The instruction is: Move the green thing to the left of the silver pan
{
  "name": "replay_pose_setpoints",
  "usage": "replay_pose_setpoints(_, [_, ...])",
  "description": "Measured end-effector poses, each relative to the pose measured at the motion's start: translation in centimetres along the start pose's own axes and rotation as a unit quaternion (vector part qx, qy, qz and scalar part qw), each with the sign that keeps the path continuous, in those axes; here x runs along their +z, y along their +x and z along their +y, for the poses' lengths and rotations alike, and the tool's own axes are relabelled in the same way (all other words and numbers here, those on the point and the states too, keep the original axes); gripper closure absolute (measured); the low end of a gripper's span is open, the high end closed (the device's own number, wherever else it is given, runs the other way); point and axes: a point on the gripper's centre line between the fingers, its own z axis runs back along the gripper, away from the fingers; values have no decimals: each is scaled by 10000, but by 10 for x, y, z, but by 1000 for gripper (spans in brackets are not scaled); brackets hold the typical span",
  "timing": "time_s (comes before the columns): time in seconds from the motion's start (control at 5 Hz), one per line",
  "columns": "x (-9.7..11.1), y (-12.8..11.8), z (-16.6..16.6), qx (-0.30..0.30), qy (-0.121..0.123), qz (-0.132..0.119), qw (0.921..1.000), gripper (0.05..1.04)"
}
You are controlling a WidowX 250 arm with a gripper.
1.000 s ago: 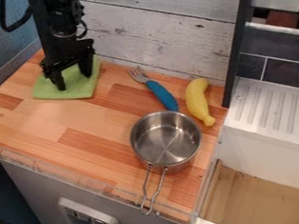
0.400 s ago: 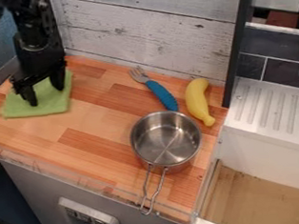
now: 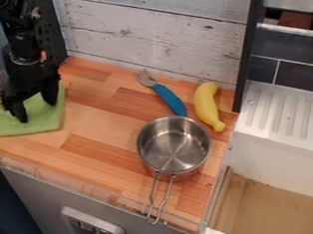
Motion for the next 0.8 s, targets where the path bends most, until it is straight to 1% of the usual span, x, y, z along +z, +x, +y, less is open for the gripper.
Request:
replay_pose_setpoints(0.2, [1, -9, 10, -54, 45, -101, 9999, 83])
replay_pose_setpoints(0.4, [5, -26, 11, -261, 47, -134, 9996, 83])
replay_pose_setpoints(0.6, [12, -47, 9, -471, -124, -70, 9988, 83])
replay_pose_setpoints(0.8, [15, -67, 5, -706, -295, -45, 9971, 83])
